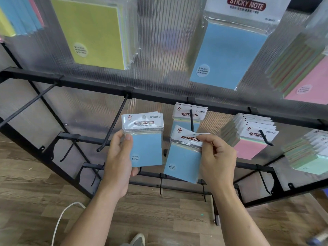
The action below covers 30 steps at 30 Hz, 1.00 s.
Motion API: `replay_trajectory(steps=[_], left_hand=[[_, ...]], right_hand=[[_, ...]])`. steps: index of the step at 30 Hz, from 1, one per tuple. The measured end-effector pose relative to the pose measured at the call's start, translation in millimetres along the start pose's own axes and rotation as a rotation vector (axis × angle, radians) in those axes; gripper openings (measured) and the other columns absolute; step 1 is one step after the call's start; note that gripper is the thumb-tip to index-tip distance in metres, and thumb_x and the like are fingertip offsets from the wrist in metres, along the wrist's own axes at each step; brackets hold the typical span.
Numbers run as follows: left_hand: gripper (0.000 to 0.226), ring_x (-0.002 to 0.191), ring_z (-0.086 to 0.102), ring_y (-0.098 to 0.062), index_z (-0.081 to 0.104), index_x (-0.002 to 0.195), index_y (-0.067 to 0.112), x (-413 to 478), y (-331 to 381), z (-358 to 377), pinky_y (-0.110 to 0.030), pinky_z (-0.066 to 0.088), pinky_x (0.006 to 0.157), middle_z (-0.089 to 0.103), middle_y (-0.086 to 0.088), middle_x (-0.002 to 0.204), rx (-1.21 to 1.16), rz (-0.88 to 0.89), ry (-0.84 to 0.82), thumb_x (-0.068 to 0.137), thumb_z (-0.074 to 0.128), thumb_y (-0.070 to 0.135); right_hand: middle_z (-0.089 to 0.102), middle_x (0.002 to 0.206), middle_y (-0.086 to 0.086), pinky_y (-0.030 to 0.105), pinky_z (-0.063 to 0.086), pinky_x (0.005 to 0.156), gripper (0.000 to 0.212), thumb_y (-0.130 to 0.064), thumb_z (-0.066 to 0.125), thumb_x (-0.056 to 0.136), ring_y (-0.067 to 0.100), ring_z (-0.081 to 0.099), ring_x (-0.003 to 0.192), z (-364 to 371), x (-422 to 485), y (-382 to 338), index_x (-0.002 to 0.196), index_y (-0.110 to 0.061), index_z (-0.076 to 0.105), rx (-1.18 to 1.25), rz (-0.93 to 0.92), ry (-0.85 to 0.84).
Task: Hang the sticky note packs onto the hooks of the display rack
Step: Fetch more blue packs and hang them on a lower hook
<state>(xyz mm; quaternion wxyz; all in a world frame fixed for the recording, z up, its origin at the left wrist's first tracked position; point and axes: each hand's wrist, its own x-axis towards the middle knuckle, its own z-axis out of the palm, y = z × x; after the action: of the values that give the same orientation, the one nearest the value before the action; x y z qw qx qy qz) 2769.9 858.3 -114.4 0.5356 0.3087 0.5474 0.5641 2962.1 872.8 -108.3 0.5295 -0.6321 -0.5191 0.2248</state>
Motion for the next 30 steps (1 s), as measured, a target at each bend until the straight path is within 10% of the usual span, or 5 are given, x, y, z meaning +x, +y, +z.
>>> replay_trajectory(steps=[9,17,30], left_hand=[[0.018,0.06,0.058,-0.003,0.054,0.112,0.031,7,-1,1,-0.023,0.022,0.04,0.072,0.012,0.089,0.012,-0.009,-0.075,0.104,0.038,0.033],[0.017,0.065,0.061,-0.004,0.055,0.109,0.034,11,-1,4,-0.022,0.023,0.041,0.072,0.009,0.092,0.021,-0.017,-0.087,0.103,0.039,0.036],[0.019,0.061,0.059,-0.002,0.054,0.112,0.03,-3,-7,11,-0.019,0.025,0.038,0.071,0.007,0.09,0.036,-0.003,-0.107,0.104,0.038,0.034]], right_hand=[[0.069,0.094,-0.013,0.014,0.046,0.074,0.031,-0.001,0.049,0.093,-0.006,0.061,0.084,10,10,10,0.103,-0.016,0.073,-0.066,-0.027,-0.02],[0.065,0.066,-0.018,0.005,0.035,0.051,0.031,0.003,0.052,0.086,-0.005,0.056,0.058,4,7,11,0.085,-0.021,0.071,0.035,-0.104,-0.105],[0.068,0.09,-0.02,0.007,0.044,0.072,0.032,-0.004,0.047,0.085,-0.007,0.063,0.085,-12,-4,0,0.098,-0.021,0.071,0.041,-0.22,-0.006]])
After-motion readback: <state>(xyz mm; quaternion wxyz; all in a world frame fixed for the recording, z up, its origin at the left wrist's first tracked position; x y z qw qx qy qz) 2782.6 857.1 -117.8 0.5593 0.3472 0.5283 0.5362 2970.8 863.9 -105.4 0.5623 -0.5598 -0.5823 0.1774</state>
